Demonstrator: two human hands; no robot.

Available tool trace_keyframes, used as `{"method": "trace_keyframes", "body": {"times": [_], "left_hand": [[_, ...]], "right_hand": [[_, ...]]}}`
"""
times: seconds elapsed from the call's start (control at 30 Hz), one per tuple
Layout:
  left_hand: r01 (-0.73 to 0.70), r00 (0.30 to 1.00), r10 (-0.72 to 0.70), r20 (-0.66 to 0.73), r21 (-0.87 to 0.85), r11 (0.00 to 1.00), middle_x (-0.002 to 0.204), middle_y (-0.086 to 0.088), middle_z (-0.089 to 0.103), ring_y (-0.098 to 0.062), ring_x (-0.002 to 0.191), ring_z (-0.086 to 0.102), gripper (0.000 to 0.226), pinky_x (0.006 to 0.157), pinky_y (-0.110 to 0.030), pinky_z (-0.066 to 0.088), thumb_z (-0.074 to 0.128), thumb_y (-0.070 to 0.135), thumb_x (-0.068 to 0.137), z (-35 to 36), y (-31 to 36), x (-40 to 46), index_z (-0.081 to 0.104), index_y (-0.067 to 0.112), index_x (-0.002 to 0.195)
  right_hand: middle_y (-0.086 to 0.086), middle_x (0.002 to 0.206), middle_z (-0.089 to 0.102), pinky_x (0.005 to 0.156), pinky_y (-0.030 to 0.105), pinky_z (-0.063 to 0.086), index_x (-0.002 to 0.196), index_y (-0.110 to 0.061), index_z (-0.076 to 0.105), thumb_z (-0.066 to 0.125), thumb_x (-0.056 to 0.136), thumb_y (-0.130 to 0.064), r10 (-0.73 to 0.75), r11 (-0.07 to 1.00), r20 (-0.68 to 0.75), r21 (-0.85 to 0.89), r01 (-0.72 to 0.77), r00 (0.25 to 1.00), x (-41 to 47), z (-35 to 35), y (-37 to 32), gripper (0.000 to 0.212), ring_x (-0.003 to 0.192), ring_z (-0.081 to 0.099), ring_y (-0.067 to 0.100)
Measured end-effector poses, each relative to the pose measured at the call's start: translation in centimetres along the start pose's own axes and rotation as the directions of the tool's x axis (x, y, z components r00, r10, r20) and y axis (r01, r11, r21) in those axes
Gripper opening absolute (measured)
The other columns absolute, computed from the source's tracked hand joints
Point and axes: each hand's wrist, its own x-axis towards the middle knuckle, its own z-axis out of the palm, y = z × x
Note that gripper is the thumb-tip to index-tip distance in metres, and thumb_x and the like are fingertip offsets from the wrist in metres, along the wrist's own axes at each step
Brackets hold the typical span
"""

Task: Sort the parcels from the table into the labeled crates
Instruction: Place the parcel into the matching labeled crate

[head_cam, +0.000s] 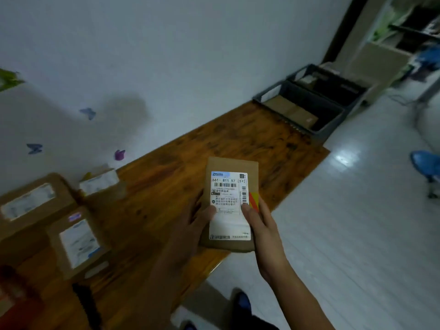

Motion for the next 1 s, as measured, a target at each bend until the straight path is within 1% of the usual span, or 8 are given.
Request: {"method": "trace_keyframes", "body": {"times": [0.13, 0.23, 0.33, 0.47, 0.57, 0.7, 0.83, 1.0], "left_hand": [[0.042, 0.987, -0.052, 0.155, 0.065, 0.997, 0.103, 0.026, 0.064, 0.014, 0.074, 0.066, 0.019, 0.056, -0.008, 0.049, 0.057, 0.030, 0.099, 6.1, 1.0, 5.0, 0.055, 0.047, 0.106], [0.009, 0.961, -0.042, 0.272, 0.124, 0.992, 0.099, 0.026, 0.070, 0.008, 0.085, 0.069, 0.021, 0.060, -0.010, 0.052, 0.054, 0.038, 0.098, 12.3, 2.1, 8.9, 0.056, 0.050, 0.116], [-0.020, 0.922, -0.040, 0.384, 0.150, 0.989, 0.112, 0.022, 0.072, -0.001, 0.097, 0.071, 0.034, 0.069, -0.016, 0.056, 0.054, 0.043, 0.097, 18.8, 3.0, 13.1, 0.054, 0.047, 0.130], [-0.072, 0.865, -0.034, 0.500, 0.192, 0.979, 0.122, 0.021, 0.069, -0.004, 0.105, 0.069, 0.047, 0.081, -0.026, 0.059, 0.062, 0.059, 0.087, 29.4, 5.3, 19.7, 0.051, 0.052, 0.132], [-0.077, 0.870, -0.009, 0.493, 0.155, 0.985, 0.117, 0.019, 0.070, -0.006, 0.104, 0.070, 0.041, 0.079, -0.024, 0.059, 0.065, 0.048, 0.091, 36.3, 5.7, 24.5, 0.054, 0.050, 0.130], [-0.121, 0.901, 0.011, 0.433, 0.226, 0.967, 0.147, 0.013, 0.050, -0.019, 0.137, 0.048, 0.065, 0.109, -0.053, 0.044, 0.067, 0.071, 0.082, 44.4, 4.4, 33.5, 0.043, 0.056, 0.141], [-0.068, 0.912, -0.046, 0.408, 0.260, 0.963, 0.146, 0.015, 0.051, -0.020, 0.136, 0.050, 0.067, 0.108, -0.054, 0.044, 0.065, 0.075, 0.080, 50.8, 2.9, 42.9, 0.038, 0.062, 0.140], [-0.046, 0.898, -0.034, 0.438, 0.170, 0.984, 0.136, 0.013, 0.061, -0.018, 0.125, 0.060, 0.063, 0.103, -0.050, 0.050, 0.069, 0.069, 0.082, 59.4, 3.8, 54.0, 0.043, 0.058, 0.138]], "right_hand": [[-0.011, 0.125, 0.071, 0.092, 0.042, 0.060, 0.142, -0.043, 0.047, 0.058, 0.088, -0.048, -0.021, 1.000, -0.123, -0.021, 0.018, 0.992, 2.0, -5.5, -2.1, 0.055, 0.111, 0.071, 0.018], [-0.011, 0.126, 0.070, 0.095, 0.045, 0.058, 0.140, -0.047, 0.048, 0.056, 0.095, -0.046, -0.027, 1.000, -0.232, 0.009, 0.030, 0.972, 3.7, -11.1, -3.6, 0.046, 0.112, 0.070, 0.017], [-0.010, 0.122, 0.073, 0.094, 0.045, 0.059, 0.137, -0.046, 0.053, 0.056, 0.096, -0.043, -0.017, 0.997, -0.356, 0.068, 0.044, 0.935, 6.0, -17.0, -5.2, 0.040, 0.108, 0.072, 0.016], [-0.010, 0.123, 0.072, 0.089, 0.042, 0.060, 0.138, -0.044, 0.054, 0.055, 0.099, -0.039, -0.072, 0.992, -0.440, 0.059, 0.108, 0.895, 10.7, -26.4, -9.7, 0.039, 0.109, 0.071, 0.015], [-0.013, 0.122, 0.072, 0.090, 0.041, 0.060, 0.135, -0.049, 0.054, 0.055, 0.097, -0.044, -0.095, 0.992, -0.439, 0.037, 0.124, 0.893, 13.9, -32.7, -13.8, 0.038, 0.108, 0.071, 0.013], [-0.016, 0.121, 0.071, 0.094, 0.047, 0.058, 0.132, -0.057, 0.052, 0.058, 0.085, -0.057, -0.124, 0.991, -0.427, -0.008, 0.133, 0.896, 19.4, -40.7, -18.7, 0.048, 0.112, 0.069, 0.015], [-0.013, 0.123, 0.071, 0.097, 0.046, 0.057, 0.133, -0.054, 0.054, 0.058, 0.096, -0.048, -0.123, 0.992, -0.432, -0.022, 0.126, 0.893, 26.1, -46.8, -21.6, 0.038, 0.113, 0.069, 0.015], [-0.010, 0.122, 0.072, 0.096, 0.043, 0.058, 0.137, -0.044, 0.055, 0.057, 0.100, -0.037, -0.111, 0.993, -0.469, -0.025, 0.112, 0.876, 36.9, -54.4, -24.7, 0.038, 0.108, 0.071, 0.015]]}}
